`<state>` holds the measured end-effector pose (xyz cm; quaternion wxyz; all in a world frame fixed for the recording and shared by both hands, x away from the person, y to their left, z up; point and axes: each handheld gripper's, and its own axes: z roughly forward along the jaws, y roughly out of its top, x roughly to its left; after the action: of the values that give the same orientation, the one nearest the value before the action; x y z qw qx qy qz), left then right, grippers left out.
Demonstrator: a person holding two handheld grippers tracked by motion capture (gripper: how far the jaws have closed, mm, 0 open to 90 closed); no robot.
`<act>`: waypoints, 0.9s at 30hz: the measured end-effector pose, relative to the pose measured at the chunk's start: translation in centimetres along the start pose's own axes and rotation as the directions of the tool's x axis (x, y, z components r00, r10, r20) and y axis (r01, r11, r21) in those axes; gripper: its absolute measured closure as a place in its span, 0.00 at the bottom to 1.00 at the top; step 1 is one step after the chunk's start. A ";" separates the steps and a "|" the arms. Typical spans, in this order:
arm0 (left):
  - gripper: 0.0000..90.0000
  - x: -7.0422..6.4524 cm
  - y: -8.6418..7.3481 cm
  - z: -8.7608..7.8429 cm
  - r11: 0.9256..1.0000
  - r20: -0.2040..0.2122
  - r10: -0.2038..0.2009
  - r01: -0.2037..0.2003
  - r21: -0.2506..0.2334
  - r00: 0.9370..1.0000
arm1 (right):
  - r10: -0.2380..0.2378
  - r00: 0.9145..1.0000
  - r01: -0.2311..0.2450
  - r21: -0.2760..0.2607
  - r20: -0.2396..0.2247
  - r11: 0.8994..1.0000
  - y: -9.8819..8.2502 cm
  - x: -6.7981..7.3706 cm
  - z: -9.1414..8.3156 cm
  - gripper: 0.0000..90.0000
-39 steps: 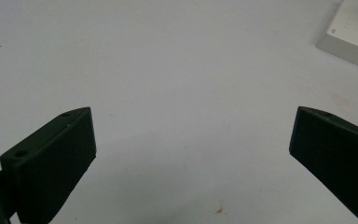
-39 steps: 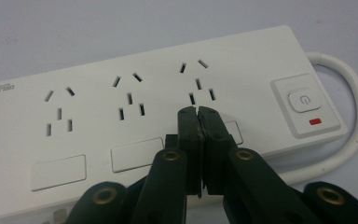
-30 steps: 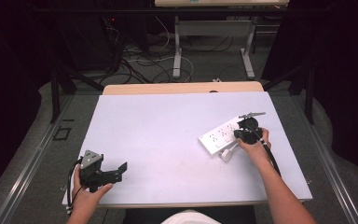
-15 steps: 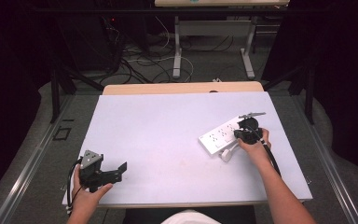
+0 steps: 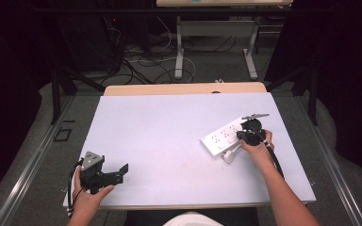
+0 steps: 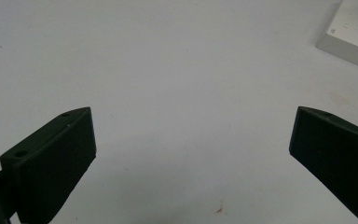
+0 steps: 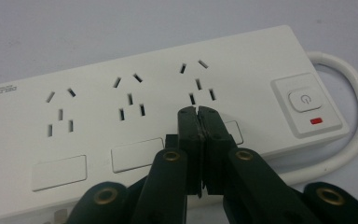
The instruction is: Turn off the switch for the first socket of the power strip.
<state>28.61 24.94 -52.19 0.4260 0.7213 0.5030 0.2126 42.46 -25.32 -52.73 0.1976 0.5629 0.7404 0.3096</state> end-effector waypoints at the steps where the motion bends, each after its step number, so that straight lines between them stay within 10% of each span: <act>1: 0.00 0.0 0.0 0.0 1.000 0.001 0.000 0.000 0.003 1.000 | 0.006 1.000 -0.006 0.002 -0.001 1.000 0.0 0.0 0.0 0.99; 27: 0.00 0.0 0.0 0.1 1.000 0.001 -0.003 0.003 0.000 1.000 | 0.011 1.000 -0.011 0.004 -0.015 1.000 -0.2 -0.1 0.2 1.00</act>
<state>28.65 24.93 -52.23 0.4266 0.7209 0.5037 0.2114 42.47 -25.38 -52.95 0.1893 0.5651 0.7394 0.3131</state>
